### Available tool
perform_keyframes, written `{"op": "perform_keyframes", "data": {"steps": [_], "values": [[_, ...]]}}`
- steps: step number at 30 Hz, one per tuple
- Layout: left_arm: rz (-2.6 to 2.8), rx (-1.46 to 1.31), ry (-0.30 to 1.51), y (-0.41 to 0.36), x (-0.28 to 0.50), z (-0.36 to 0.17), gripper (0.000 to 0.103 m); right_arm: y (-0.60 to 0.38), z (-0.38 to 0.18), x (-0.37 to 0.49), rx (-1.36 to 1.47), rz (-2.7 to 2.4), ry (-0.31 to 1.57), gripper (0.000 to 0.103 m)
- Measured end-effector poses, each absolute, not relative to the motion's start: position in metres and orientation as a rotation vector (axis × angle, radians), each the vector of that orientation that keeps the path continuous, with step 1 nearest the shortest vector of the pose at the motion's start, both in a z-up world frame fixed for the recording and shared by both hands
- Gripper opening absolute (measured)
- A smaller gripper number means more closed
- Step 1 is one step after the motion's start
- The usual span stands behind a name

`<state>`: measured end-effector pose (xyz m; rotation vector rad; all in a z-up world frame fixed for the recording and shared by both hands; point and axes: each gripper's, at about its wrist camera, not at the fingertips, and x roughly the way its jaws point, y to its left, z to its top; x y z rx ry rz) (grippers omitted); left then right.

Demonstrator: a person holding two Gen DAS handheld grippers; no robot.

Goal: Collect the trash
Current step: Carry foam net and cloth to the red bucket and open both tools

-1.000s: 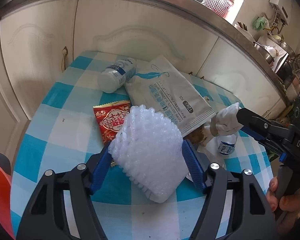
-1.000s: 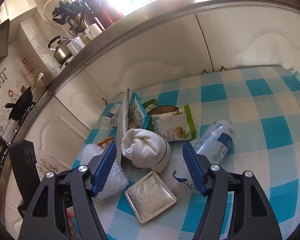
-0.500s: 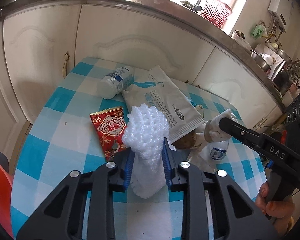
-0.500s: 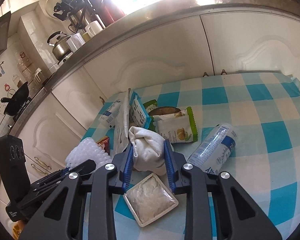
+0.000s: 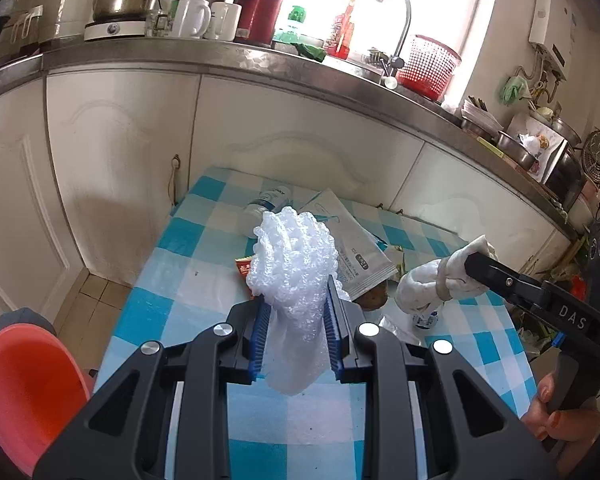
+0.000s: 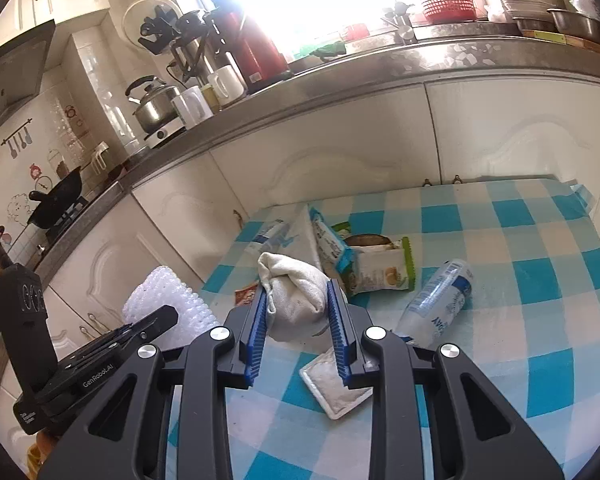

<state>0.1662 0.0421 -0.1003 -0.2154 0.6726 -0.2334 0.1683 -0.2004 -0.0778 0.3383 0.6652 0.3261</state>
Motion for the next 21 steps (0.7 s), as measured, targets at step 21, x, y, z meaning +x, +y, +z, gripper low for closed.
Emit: {"op": "perform_keyframes", "data": {"steps": [21], "values": [[0.096,-0.234,0.636,0.193,0.085,-0.100,0.027,0.000,-0.058,0.134,0.179,0.727,0.751,0.030]]}}
